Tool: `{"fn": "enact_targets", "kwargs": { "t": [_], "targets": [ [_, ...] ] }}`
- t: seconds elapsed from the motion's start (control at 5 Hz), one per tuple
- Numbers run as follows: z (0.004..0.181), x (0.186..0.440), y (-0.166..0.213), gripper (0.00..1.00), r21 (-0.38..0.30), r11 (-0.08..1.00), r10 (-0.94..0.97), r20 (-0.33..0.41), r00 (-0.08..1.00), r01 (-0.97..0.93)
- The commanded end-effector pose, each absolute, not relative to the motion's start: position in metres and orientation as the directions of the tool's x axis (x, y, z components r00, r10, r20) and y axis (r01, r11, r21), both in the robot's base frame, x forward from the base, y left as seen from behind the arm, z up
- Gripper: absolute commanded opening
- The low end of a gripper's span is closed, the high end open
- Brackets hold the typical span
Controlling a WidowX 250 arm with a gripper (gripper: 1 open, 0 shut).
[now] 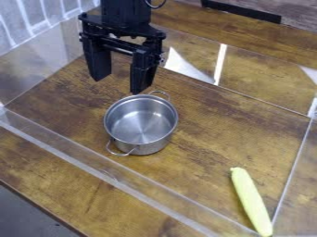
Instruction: Move the green spoon to the left
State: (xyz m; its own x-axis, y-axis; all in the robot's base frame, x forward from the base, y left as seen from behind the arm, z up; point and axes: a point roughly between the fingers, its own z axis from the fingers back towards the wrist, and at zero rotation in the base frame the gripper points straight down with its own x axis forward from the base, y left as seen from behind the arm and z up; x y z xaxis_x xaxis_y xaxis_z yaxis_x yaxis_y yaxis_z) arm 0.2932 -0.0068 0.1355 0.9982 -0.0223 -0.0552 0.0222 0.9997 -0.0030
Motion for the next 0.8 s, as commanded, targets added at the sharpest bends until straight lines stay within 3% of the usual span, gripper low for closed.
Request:
{"fn": "enact_targets", "kwargs": {
  "t": [0.0,0.2,0.6],
  "targets": [
    [0.124,0.289,-0.01,1.0,-0.004,1.0,-0.009,-0.091,0.996,0.008],
    [0.113,0.285,-0.015,1.0,-0.005,1.0,0.017,-0.123,0.992,-0.018],
    [0.107,0.291,-0.09,1.0,-0.019,0.969,0.244,-0.103,0.964,-0.247]
  ]
}}
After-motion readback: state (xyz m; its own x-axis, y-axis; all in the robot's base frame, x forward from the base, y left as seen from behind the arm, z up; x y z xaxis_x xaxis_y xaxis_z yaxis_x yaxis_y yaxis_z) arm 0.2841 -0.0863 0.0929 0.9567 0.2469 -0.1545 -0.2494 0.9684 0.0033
